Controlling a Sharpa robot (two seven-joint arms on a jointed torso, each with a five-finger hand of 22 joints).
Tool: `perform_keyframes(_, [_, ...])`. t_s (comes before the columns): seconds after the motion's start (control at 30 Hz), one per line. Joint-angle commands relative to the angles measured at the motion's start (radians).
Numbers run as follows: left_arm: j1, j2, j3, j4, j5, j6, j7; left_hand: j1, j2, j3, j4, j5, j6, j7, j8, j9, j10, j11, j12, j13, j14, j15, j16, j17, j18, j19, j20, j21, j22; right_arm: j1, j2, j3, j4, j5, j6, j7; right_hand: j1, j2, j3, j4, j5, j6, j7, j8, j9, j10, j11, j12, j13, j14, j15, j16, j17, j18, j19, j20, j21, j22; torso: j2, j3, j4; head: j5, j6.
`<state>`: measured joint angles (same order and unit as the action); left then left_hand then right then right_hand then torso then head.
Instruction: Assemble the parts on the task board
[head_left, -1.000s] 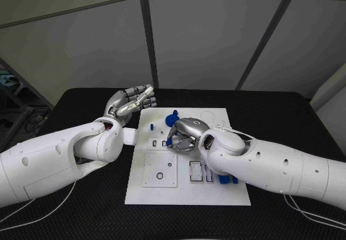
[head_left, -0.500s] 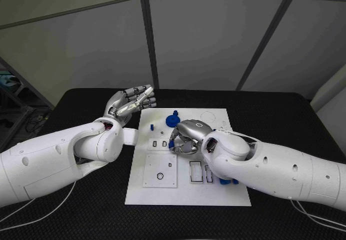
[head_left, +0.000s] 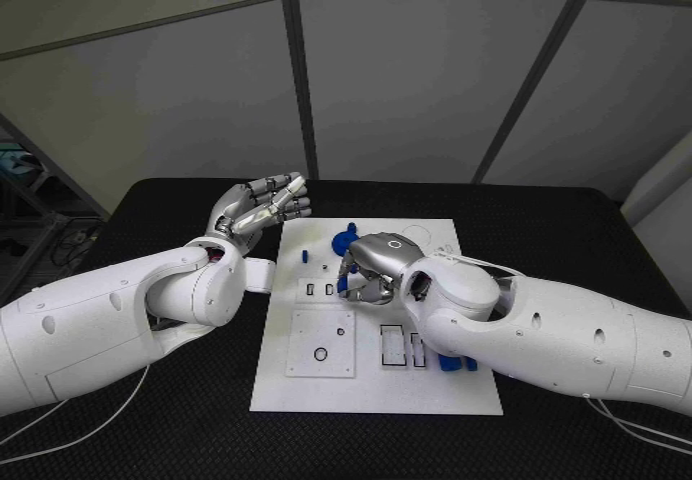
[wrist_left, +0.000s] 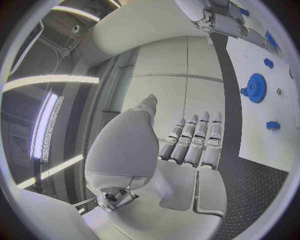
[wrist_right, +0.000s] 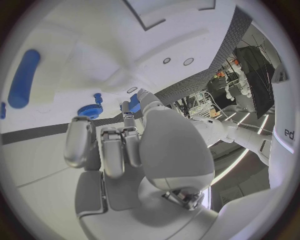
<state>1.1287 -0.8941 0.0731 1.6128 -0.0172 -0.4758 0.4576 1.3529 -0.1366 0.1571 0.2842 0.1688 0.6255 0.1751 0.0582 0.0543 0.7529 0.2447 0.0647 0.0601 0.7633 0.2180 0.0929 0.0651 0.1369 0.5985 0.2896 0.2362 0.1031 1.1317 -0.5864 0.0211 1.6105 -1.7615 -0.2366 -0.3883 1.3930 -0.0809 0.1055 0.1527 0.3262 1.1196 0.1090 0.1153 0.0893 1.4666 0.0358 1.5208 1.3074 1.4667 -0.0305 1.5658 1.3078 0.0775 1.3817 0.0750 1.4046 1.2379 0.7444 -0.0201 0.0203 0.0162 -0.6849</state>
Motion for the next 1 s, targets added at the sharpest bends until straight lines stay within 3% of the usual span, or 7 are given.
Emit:
perform_keyframes(0.03, [0.002,-0.001,0.001,0.0,-0.014,0.005,-0.002,0.009,0.002,0.006,0.0,-0.007,-0.008,0.111,-0.006,-0.001,-0.005,0.003,-0.003,0.0,0.001,0.001,-0.005,0.0,0.005,-0.004,0.0,0.005,-0.001,0.014,0.011,0.001,0.003,-0.056,0.058,-0.049,0.005,0.005,0.005,0.001,0.003,0.007,0.0,0.004,0.002,0.069,-0.005,0.004,0.213,0.104,-0.005,0.005,0.263,-0.009,0.008,0.001,0.005,0.001,0.0,0.0001,0.0009,0.002,0.002])
perform_keyframes(0.37, [0.002,-0.002,0.001,-0.005,-0.017,0.004,-0.004,0.009,0.002,0.006,0.0,-0.007,-0.008,0.111,-0.006,-0.001,-0.005,0.003,-0.003,0.0,0.001,0.001,-0.005,0.0,0.005,-0.004,0.0,0.005,-0.001,0.045,0.066,0.0,-0.032,-0.093,0.148,-0.089,0.004,0.006,0.006,0.001,0.003,0.01,0.0,0.005,0.002,0.069,-0.005,0.004,0.213,0.104,-0.006,0.005,0.263,-0.01,0.009,0.001,0.006,0.002,0.001,0.0005,0.0028,0.002,0.003])
perform_keyframes(0.77, [0.002,-0.002,0.001,-0.009,-0.018,0.002,-0.004,0.009,0.002,0.006,0.0,-0.007,-0.008,0.111,-0.006,-0.001,-0.005,0.003,-0.003,0.0,0.001,0.001,-0.005,0.0,0.005,-0.004,0.0,0.005,-0.001,0.05,0.095,0.0,-0.047,-0.104,0.25,-0.106,0.004,0.006,0.006,0.001,0.003,0.011,-0.001,0.005,0.003,0.069,-0.005,0.003,0.212,0.104,-0.006,0.005,0.263,-0.009,0.008,0.0,0.005,0.001,0.001,0.0015,0.0024,0.007,-0.002])
perform_keyframes(1.0, [0.002,-0.001,0.001,-0.01,-0.018,0.002,-0.004,0.009,0.002,0.006,0.0,-0.007,-0.008,0.111,-0.006,-0.001,-0.005,0.003,-0.003,0.0,0.001,0.001,-0.005,0.0,0.005,-0.004,0.0,0.005,-0.001,0.051,0.105,0.0,-0.049,-0.111,0.264,-0.115,0.002,0.005,0.006,0.002,0.002,0.012,-0.001,0.006,0.003,0.067,-0.005,0.002,0.211,0.104,-0.007,0.005,0.263,-0.009,0.007,0.0,0.005,0.001,0.001,0.0023,0.0023,0.008,-0.004])
